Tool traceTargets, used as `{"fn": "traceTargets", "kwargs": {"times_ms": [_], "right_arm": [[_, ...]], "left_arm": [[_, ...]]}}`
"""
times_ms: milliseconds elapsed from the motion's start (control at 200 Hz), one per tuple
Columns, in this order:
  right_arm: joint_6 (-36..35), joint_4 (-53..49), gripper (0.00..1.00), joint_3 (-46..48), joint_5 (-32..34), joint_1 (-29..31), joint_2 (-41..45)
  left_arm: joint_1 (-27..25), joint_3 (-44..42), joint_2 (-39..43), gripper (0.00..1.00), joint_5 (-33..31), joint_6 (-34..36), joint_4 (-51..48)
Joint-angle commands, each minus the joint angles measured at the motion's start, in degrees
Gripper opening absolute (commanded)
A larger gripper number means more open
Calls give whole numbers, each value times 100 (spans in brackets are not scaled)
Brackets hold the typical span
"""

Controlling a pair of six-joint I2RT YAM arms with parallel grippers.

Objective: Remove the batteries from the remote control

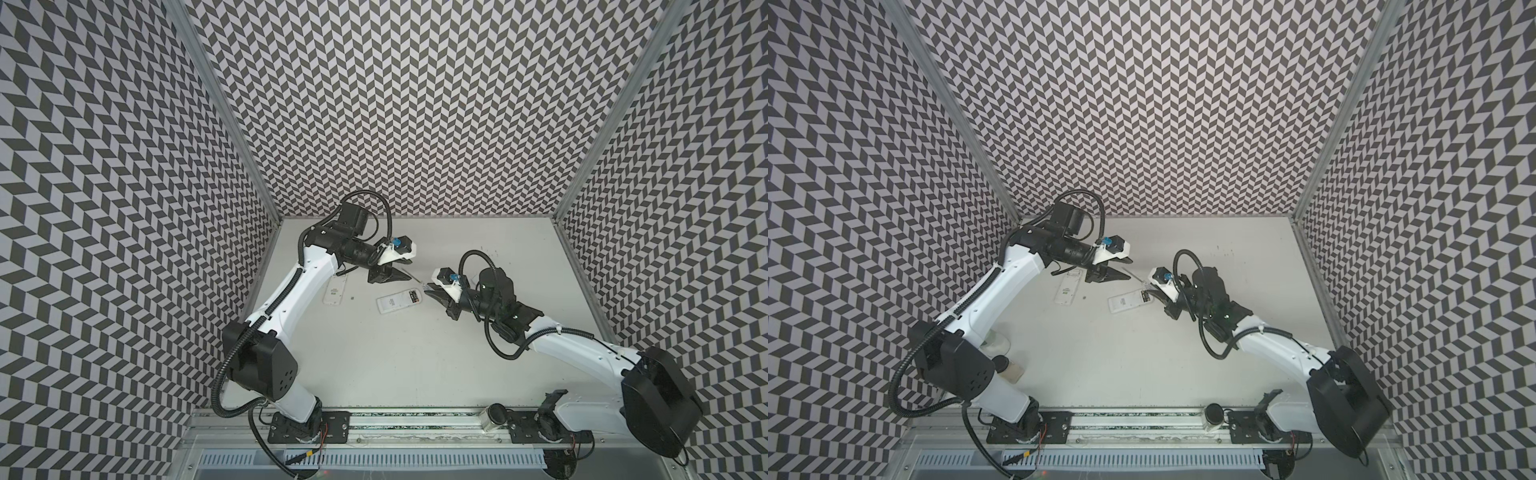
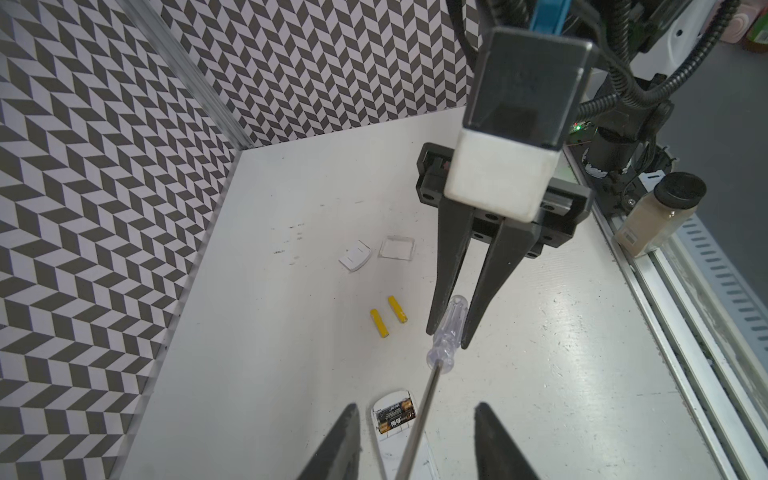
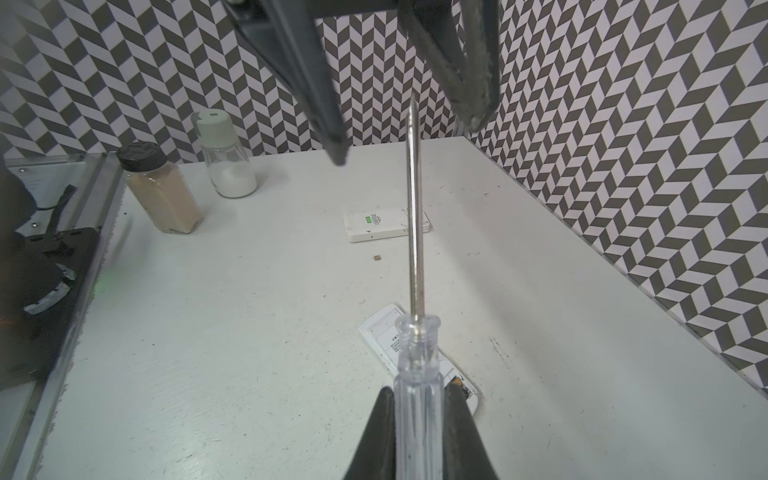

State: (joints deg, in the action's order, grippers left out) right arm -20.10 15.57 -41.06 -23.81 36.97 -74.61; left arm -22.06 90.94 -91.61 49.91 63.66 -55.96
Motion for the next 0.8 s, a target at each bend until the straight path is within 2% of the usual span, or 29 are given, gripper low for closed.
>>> {"fn": "traceTargets", "kwargs": {"times_ms": [0, 110, 265, 471, 561, 686, 796], "right_arm": [[-21, 297, 0, -119, -194, 22, -10], [44, 290, 0, -155, -221, 21, -27], [10, 356, 0, -131, -158, 21, 11], [-9, 255, 0, -157, -89, 21, 72], [36, 260, 0, -145, -25, 21, 113], [92, 250, 19, -69, 187, 12, 267], [356, 642, 37, 242, 482, -20, 575]], "left_arm": [[-51, 25, -58, 39, -15, 147, -149], [-163, 0, -79, 32, -262, 138, -126], [-177, -73, -120, 26, -279, 138, -94], [-193, -25, -181, 3, -294, 85, -83], [-204, -85, -199, 0, -336, 47, -20], [-112, -39, -199, 0, -87, -146, 54], [-73, -51, -164, 0, 11, -709, 512]]}}
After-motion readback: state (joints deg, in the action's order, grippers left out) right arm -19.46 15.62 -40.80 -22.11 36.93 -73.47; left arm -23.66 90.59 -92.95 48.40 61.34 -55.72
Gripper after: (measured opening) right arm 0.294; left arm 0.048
